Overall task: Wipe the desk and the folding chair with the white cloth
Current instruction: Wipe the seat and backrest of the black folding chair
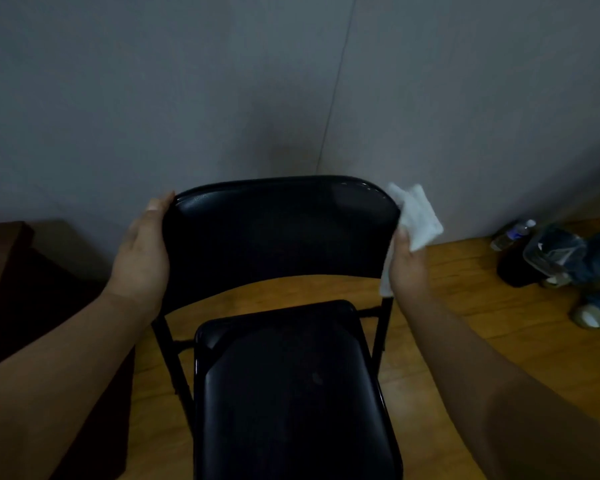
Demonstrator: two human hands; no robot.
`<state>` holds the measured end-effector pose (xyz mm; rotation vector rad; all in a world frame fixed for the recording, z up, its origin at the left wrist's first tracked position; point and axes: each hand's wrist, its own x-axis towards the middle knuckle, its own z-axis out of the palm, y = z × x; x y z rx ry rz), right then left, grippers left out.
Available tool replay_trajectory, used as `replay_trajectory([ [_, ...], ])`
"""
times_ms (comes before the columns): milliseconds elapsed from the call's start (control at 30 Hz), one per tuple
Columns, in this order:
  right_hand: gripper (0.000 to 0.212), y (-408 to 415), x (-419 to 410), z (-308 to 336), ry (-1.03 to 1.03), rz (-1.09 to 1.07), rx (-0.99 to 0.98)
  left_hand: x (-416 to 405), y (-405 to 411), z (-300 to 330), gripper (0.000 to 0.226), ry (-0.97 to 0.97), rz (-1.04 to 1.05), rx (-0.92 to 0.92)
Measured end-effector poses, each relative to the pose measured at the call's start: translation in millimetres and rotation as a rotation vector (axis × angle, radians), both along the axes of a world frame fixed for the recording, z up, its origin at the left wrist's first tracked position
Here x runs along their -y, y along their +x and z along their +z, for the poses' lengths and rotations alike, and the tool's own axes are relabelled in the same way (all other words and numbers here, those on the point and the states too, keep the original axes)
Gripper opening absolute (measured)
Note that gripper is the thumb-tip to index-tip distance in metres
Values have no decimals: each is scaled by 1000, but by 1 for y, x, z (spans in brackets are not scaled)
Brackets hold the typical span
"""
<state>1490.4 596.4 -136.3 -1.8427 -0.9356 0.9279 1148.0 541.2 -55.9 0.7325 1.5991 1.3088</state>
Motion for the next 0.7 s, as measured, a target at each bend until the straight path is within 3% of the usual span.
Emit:
replay_trajectory([
  [67, 79, 9, 20, -20, -238, -105, -201, 1, 0, 0, 33, -7, 11, -14],
  [133, 83, 11, 39, -41, -348, -190, -303, 2, -2, -2, 41, -18, 17, -23],
  [267, 75, 1, 41, -43, -258, -265, -372, 1, -5, -4, 57, -25, 8, -14],
  [367, 66, -6, 11, -8, -102, -234, -307, 3, -5, -5, 61, 1, -24, -38],
  [500, 62, -22, -35, 47, 60, -28, 84, 4, -3, -2, 62, -12, -26, -31],
  [633, 61, -62, -56, 80, 160, 312, 790, 3, -5, -2, 54, -1, -23, -33],
  [700, 56, -92, -54, 86, 257, 480, 1042, 2, -5, -5, 52, 4, -33, -62],
])
